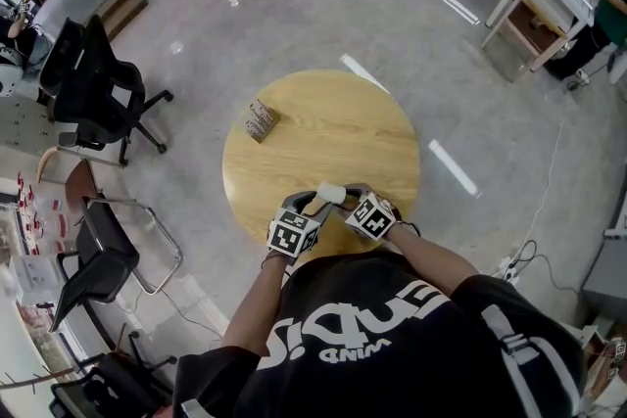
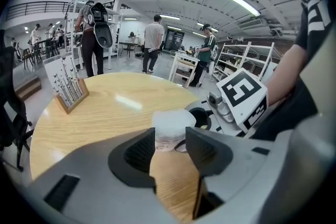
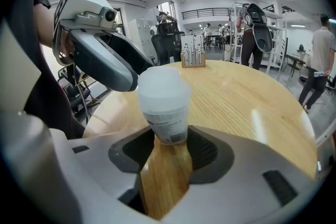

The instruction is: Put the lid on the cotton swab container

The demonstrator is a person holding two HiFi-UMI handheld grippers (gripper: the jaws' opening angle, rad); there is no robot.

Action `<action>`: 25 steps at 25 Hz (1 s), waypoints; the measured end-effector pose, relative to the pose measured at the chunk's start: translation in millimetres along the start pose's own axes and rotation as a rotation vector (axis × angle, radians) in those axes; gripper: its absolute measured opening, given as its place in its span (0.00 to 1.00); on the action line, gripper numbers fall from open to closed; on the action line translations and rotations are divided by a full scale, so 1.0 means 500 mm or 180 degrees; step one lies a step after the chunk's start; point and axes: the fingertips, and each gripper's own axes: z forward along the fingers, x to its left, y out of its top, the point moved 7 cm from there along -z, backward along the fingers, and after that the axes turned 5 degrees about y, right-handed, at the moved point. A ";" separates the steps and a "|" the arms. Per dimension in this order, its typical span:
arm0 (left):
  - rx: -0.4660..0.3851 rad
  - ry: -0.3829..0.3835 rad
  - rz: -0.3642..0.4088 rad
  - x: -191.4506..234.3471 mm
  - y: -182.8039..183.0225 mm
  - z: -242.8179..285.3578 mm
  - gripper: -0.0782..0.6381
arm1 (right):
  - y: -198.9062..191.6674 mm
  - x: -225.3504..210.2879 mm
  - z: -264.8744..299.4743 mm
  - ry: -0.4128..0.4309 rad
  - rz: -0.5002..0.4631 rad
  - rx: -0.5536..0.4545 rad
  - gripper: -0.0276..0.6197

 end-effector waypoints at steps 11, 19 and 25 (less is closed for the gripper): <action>0.0170 -0.0003 -0.0081 0.011 -0.007 0.009 0.37 | 0.001 -0.001 0.007 -0.0004 -0.0069 0.0021 0.34; 0.0253 -0.0045 -0.0210 0.006 -0.009 0.012 0.37 | -0.001 0.003 0.001 -0.0021 -0.0096 0.0019 0.33; 0.0325 -0.0006 -0.0307 0.008 -0.023 0.019 0.37 | -0.002 0.003 0.004 -0.0007 -0.0104 0.0008 0.33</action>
